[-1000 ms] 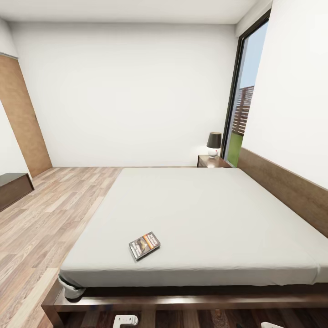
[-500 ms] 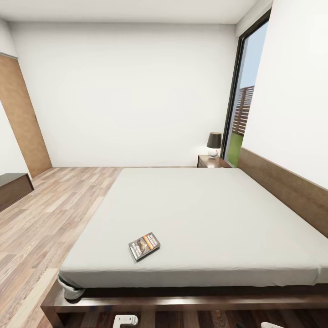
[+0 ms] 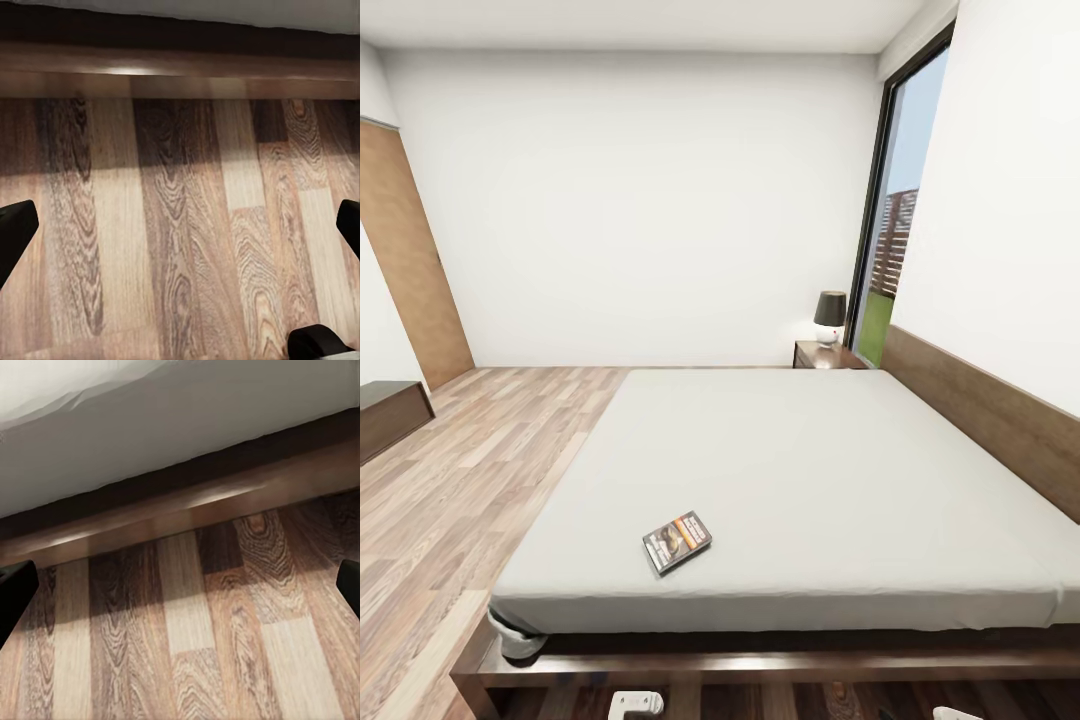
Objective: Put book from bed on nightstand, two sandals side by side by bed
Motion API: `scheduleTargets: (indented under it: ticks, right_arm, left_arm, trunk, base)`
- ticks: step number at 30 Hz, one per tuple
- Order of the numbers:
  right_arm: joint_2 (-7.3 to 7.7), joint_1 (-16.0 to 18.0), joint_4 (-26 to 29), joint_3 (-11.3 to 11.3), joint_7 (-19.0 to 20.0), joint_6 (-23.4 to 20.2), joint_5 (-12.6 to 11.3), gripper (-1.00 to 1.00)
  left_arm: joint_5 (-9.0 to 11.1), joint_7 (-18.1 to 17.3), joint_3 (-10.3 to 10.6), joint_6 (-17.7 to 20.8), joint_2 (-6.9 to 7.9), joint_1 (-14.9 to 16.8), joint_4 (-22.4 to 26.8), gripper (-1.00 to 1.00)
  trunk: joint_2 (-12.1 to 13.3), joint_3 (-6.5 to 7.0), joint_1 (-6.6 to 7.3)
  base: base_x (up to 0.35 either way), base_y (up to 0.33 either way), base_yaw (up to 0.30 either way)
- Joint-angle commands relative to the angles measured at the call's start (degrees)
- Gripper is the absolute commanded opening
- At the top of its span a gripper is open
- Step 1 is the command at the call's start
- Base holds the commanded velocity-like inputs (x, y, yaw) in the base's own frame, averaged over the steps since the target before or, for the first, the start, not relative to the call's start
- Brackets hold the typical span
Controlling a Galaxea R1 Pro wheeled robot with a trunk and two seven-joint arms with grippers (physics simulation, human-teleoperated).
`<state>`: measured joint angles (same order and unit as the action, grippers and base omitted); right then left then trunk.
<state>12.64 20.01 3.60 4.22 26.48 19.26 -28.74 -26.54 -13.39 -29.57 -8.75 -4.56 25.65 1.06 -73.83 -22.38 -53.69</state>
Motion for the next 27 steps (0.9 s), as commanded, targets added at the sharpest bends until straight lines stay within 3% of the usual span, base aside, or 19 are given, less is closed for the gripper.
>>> scheduleTargets:
  ticks: [1, 12, 27]
  right_arm:
    - [0.02, 0.06, -0.08, 0.44, 0.24, 0.17, -0.58, 1.0]
    - [0.02, 0.03, -0.08, 0.44, 0.25, 0.17, -0.54, 1.0]
    - [0.02, 0.04, -0.09, 0.44, 0.24, 0.17, -0.62, 1.0]
  left_arm:
    - [-0.53, -0.14, -0.48, -0.09, -0.01, 0.02, 0.03, 1.0]
    - [-0.45, 0.11, -0.48, 0.21, -1.07, 0.02, 0.07, 1.0]
    - [-0.5, 0.12, -0.48, 0.22, -1.15, 0.02, 0.08, 1.0]
  trunk:
    - [0.38, 0.12, 0.23]
    - [4.79, 2.1, 2.64]
    - [10.81, 4.79, 5.94]
  base:
    - [0.0, 0.0, 0.0]
    - [0.0, 0.0, 0.0]
    - [0.0, 0.0, 0.0]
